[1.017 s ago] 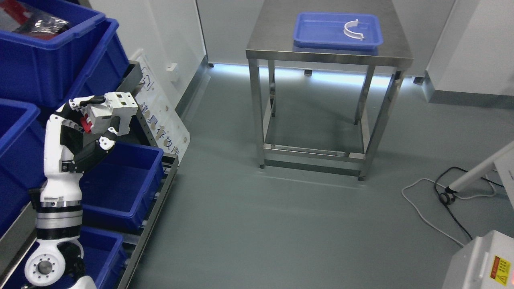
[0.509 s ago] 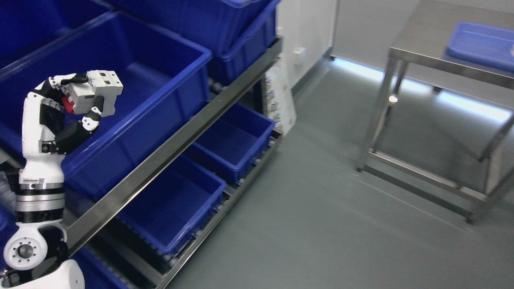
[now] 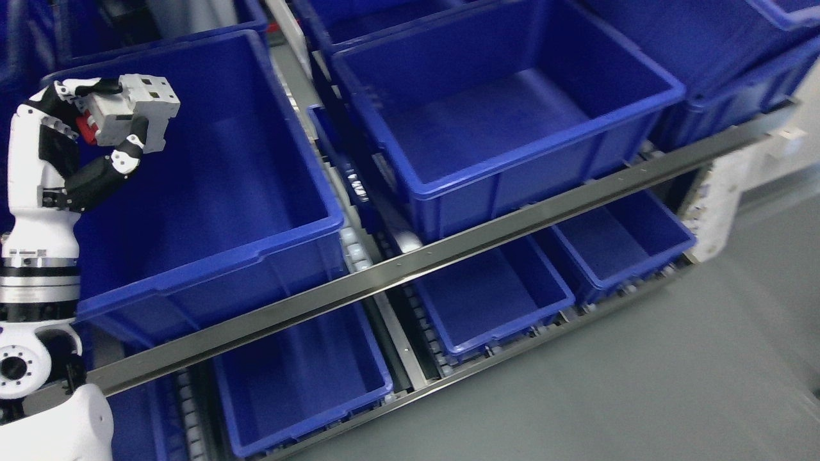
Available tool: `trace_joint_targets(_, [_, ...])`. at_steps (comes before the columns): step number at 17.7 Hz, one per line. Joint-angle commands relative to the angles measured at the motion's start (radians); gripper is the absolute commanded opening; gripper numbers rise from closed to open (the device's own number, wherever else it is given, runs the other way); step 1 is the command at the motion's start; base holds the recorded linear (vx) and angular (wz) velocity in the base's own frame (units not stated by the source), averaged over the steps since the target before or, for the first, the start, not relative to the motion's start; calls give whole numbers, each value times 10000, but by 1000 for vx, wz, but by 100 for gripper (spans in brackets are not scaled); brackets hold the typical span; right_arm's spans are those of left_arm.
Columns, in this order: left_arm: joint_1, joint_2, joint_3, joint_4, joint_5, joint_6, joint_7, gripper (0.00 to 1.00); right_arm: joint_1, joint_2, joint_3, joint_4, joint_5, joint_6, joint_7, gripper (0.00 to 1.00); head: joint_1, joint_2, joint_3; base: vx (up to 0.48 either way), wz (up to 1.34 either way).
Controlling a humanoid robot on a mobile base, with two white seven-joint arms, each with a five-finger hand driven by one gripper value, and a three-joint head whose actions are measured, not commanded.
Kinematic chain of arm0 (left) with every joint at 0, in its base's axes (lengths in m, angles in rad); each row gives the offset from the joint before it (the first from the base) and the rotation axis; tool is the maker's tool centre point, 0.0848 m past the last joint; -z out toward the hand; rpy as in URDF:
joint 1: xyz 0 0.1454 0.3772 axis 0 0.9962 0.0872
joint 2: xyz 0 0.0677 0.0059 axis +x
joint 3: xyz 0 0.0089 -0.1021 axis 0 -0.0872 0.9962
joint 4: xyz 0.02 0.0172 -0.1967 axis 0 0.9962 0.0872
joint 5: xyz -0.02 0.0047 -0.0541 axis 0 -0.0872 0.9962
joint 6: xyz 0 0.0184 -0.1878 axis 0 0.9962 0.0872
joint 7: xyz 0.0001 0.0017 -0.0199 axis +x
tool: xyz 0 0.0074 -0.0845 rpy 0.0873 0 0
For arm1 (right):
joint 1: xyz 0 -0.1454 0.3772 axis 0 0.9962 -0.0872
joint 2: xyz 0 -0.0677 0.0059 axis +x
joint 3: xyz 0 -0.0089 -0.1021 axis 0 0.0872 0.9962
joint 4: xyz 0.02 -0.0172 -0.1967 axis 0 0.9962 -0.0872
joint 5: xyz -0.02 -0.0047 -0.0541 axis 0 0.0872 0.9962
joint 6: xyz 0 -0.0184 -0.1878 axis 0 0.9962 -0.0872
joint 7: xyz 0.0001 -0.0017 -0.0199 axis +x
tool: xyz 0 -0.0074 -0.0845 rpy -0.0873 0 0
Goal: Place circuit breaker on shelf
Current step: 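Move the held breaker over the upper blue bin with the left hand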
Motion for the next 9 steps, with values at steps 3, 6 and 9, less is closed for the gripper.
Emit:
trace_joint_targets(3, [-1231, 1316, -1251, 2218, -1584, 14, -1070, 9, 2, -175, 199, 0, 0, 580, 8, 100, 0, 0, 0, 76, 730])
trace_joint_targets(6, [-2120, 1364, -1926, 3201, -2200, -2, -1117, 9, 2, -175, 199, 0, 0, 580, 8, 100, 0, 0, 0, 96, 431])
trace_joint_targets(9, [-2659, 1349, -2694, 3770, -2722, -2, -1179, 10, 2, -175, 199, 0, 0, 580, 8, 100, 0, 0, 0, 80, 244])
